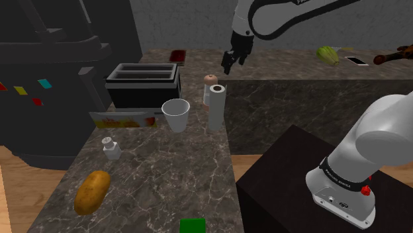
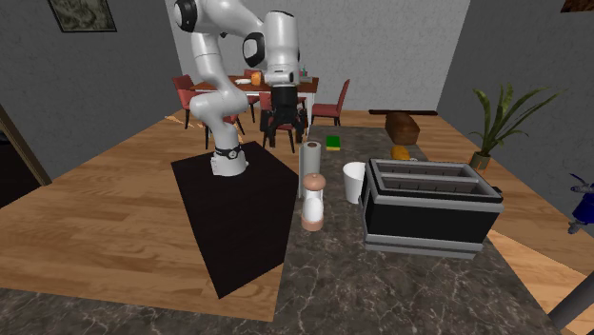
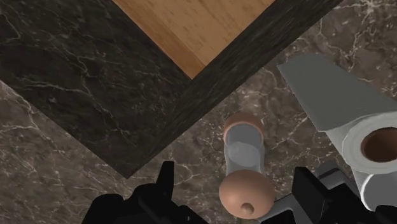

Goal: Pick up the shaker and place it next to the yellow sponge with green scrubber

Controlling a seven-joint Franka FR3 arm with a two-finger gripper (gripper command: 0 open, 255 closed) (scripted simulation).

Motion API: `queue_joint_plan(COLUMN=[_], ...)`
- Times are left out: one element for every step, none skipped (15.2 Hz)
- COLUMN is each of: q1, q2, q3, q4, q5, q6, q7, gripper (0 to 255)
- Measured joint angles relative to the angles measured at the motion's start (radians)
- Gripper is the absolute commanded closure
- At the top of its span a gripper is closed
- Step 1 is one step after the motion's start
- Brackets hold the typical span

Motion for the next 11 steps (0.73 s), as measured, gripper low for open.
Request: queue_joint_plan(q1=[-0.001, -0.002, -0.003, -0.006, -0.006, -0.006, -0.006, -0.007, -0.009, -0.011, -0.013], q2=[0.034, 0.067, 0.102, 0.138, 0.169, 0.209, 0.245, 0.264, 0.288, 0.299, 0.313], q3=[0.007, 0.015, 0.024, 0.028, 0.035, 0.043, 0.049, 0.051, 0.050, 0.049, 0.048], q4=[0.008, 0.015, 0.029, 0.045, 0.055, 0.077, 0.098, 0.104, 0.109, 0.108, 0.108], q5=[-0.010, -0.021, -0.033, -0.046, -0.060, -0.076, -0.092, -0.102, -0.113, -0.118, -0.126], q6=[0.028, 0.057, 0.080, 0.103, 0.125, 0.144, 0.160, 0.174, 0.193, 0.205, 0.219], q7=[0.011, 0.026, 0.041, 0.050, 0.066, 0.084, 0.101, 0.109, 0.115, 0.117, 0.122], gripper=[0, 0, 0, 0, 0, 0, 0, 0, 0, 0, 0])
